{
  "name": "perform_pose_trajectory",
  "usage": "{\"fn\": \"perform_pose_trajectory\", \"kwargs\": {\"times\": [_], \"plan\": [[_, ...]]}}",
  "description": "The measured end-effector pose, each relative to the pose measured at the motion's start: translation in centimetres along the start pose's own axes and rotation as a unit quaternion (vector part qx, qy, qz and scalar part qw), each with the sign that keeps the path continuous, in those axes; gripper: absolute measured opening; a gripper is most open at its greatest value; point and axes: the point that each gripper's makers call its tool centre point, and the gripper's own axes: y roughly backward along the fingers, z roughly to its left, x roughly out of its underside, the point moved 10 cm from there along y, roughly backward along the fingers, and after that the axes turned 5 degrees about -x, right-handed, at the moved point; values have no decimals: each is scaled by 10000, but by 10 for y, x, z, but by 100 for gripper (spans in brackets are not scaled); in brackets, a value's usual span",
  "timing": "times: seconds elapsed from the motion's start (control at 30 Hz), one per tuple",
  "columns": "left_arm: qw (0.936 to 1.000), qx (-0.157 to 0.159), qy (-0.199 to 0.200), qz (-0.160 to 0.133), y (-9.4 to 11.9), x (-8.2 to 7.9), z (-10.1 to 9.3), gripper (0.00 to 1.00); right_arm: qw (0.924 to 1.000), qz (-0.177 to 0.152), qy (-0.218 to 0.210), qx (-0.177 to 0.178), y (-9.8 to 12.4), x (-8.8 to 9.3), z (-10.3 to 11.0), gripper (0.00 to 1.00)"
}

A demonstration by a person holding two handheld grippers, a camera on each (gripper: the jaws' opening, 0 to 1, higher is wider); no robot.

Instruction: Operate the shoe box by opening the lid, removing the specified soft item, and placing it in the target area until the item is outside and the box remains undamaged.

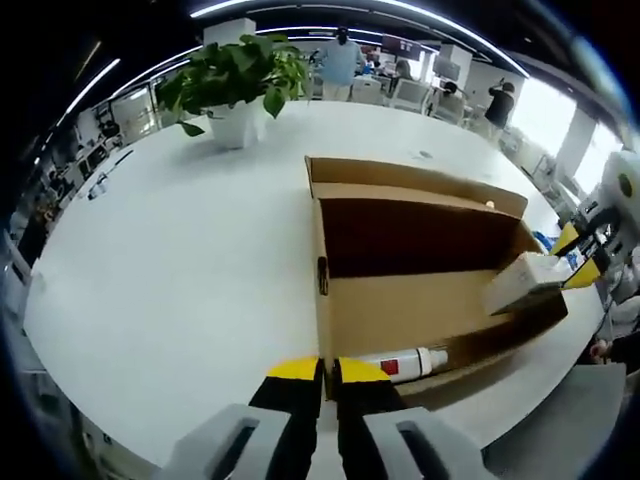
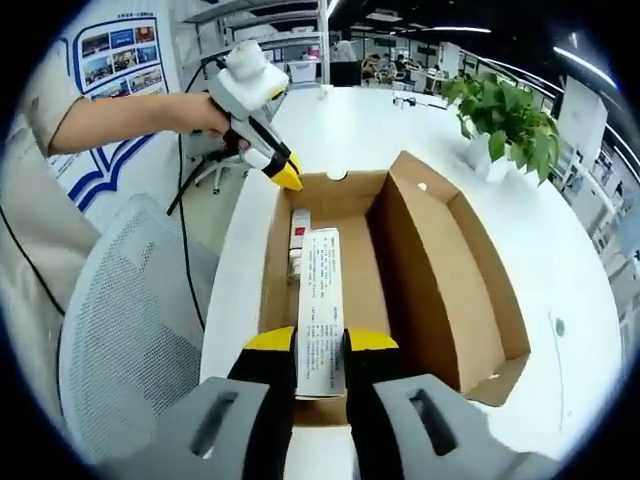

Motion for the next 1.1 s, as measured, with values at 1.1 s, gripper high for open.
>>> {"fn": "perform_pose_trajectory", "kwargs": {"times": [1.1], "plan": [[9999, 25, -140, 31, 5, 1, -1, 4, 9977, 224, 303, 568, 175, 52, -3, 15]]}}
